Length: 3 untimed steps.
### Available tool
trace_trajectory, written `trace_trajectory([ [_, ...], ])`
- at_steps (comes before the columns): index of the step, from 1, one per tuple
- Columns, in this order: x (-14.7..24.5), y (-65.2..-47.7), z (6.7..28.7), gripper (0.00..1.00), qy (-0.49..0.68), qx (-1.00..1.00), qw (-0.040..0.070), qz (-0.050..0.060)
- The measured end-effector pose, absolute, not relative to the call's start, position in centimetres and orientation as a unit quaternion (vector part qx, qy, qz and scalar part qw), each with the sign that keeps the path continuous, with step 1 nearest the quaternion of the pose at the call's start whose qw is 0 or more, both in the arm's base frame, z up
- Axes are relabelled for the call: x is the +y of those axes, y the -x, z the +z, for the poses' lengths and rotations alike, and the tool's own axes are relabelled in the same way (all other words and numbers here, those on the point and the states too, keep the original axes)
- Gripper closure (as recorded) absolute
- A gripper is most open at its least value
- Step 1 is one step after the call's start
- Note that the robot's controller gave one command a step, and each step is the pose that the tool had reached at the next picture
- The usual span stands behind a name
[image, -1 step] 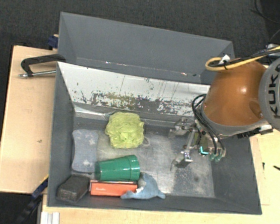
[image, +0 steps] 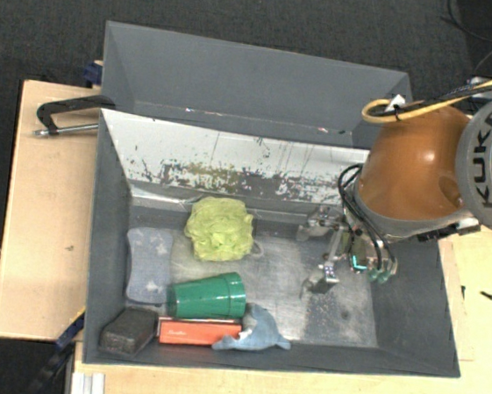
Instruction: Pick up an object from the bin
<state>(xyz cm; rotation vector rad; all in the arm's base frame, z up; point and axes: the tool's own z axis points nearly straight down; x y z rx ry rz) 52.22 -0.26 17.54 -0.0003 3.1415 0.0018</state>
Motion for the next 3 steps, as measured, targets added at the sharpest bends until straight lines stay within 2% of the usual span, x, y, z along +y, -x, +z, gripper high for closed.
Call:
trace_trajectory([
  [1,10.38,-51.53,13.26,1.00,-0.121,0.993,0.005,0.002],
  [2,10.12,-51.74,13.45,0.00,-0.122,0.993,0.008,0.001],
  [3,10.27,-51.35,13.12,0.00,-0.121,0.993,0.002,0.001],
])
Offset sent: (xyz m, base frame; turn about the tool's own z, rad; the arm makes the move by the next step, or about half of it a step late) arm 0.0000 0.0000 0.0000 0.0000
